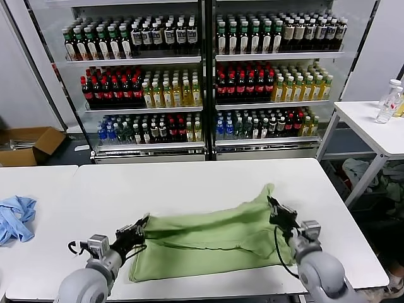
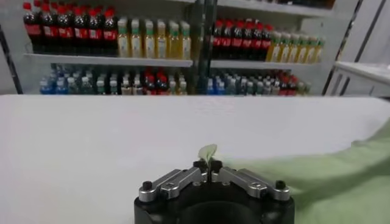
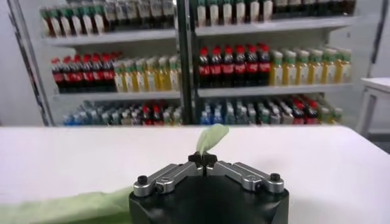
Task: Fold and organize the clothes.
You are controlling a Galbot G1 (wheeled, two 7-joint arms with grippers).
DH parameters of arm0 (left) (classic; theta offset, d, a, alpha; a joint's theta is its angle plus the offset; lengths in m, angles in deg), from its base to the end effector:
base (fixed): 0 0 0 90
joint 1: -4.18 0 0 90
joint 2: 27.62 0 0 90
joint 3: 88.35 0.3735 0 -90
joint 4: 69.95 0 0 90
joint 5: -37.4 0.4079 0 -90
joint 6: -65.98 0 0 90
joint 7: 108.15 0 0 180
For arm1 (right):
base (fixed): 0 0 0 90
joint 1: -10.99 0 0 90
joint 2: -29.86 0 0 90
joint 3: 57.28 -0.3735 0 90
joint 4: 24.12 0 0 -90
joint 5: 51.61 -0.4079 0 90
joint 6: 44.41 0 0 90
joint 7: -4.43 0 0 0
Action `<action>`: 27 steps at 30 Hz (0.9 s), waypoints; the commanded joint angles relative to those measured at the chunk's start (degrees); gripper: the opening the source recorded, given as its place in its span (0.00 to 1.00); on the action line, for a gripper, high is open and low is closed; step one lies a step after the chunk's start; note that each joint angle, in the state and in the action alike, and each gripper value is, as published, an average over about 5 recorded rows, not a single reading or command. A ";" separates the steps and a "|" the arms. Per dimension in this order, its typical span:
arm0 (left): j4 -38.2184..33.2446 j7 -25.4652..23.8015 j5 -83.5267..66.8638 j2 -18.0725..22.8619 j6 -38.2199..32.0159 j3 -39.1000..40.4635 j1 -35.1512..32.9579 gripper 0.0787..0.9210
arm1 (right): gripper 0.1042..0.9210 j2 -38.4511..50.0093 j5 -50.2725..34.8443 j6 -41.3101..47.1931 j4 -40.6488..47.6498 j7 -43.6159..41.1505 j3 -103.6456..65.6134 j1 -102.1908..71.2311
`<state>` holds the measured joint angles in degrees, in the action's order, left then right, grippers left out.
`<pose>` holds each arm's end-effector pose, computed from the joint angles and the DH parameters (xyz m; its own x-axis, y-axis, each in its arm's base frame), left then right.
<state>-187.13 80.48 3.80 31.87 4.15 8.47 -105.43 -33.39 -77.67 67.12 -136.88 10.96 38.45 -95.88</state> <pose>0.2779 0.0579 -0.2934 -0.8630 0.2045 0.4620 0.1958 0.9783 -0.0672 0.2974 -0.0635 -0.3091 -0.9269 -0.1448 0.3463 -0.1528 0.9882 0.0042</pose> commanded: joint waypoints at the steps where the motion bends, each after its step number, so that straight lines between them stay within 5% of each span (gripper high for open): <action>1: -2.32 0.55 11.41 1.87 -1.08 1.32 -5.97 0.01 | 0.04 -1.21 5.53 4.87 -4.96 1.04 -1.58 -9.07; 6: -5.25 3.87 14.50 4.57 -2.47 0.56 -7.85 0.07 | 0.21 -1.38 5.64 2.83 -6.60 1.03 -0.99 -9.44; 15: -2.89 11.37 24.29 13.92 -4.08 1.76 -9.87 0.37 | 0.53 -0.95 7.20 1.01 -7.58 0.84 -0.86 -10.65; 27: 3.72 10.62 12.82 20.13 -0.36 1.93 -6.37 0.77 | 0.87 0.32 5.94 -0.84 -7.44 1.62 0.17 -8.81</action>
<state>-187.18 89.56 23.27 45.97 1.70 10.88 -112.54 -33.21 -71.99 66.87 -143.65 12.32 38.36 -104.29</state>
